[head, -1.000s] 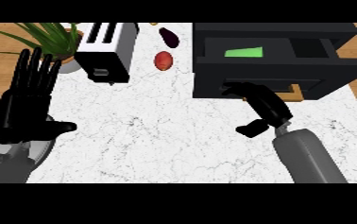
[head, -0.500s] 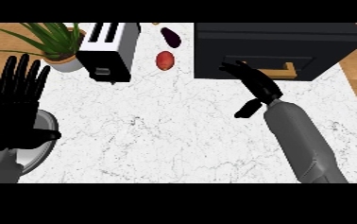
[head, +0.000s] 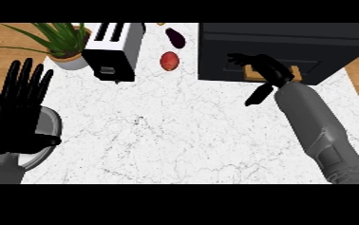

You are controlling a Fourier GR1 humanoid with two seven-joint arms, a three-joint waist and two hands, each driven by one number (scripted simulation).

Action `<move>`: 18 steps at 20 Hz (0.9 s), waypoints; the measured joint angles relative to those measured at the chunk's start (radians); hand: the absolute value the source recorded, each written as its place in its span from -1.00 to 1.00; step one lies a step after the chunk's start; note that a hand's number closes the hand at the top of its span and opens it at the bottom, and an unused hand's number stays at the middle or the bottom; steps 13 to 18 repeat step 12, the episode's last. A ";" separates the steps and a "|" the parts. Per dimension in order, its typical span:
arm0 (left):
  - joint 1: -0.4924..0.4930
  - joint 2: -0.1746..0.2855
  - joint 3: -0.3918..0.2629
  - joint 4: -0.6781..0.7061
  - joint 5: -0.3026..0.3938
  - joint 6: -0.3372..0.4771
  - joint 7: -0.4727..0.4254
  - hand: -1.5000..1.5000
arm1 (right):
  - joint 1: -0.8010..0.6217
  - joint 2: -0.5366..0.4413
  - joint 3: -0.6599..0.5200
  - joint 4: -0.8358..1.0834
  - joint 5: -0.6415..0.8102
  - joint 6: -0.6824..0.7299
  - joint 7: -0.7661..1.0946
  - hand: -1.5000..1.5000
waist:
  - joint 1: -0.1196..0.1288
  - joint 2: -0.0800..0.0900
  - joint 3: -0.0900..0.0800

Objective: Pick up the cup, place it into the drawer and close the drawer

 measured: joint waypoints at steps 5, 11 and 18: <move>-0.017 -0.011 -0.010 0.002 -0.015 -0.004 0.004 -1.00 | -0.055 -0.029 -0.023 0.086 -0.007 0.040 -0.053 -1.00 | 0.017 0.004 0.001; -0.045 -0.020 -0.012 0.024 -0.033 -0.008 -0.002 -1.00 | -0.086 -0.041 -0.031 0.145 -0.003 0.065 -0.089 -1.00 | 0.023 0.004 -0.002; -0.048 -0.018 -0.006 0.035 -0.035 -0.012 -0.006 -1.00 | -0.088 -0.041 -0.031 0.151 0.000 0.061 -0.094 -1.00 | 0.022 0.004 -0.003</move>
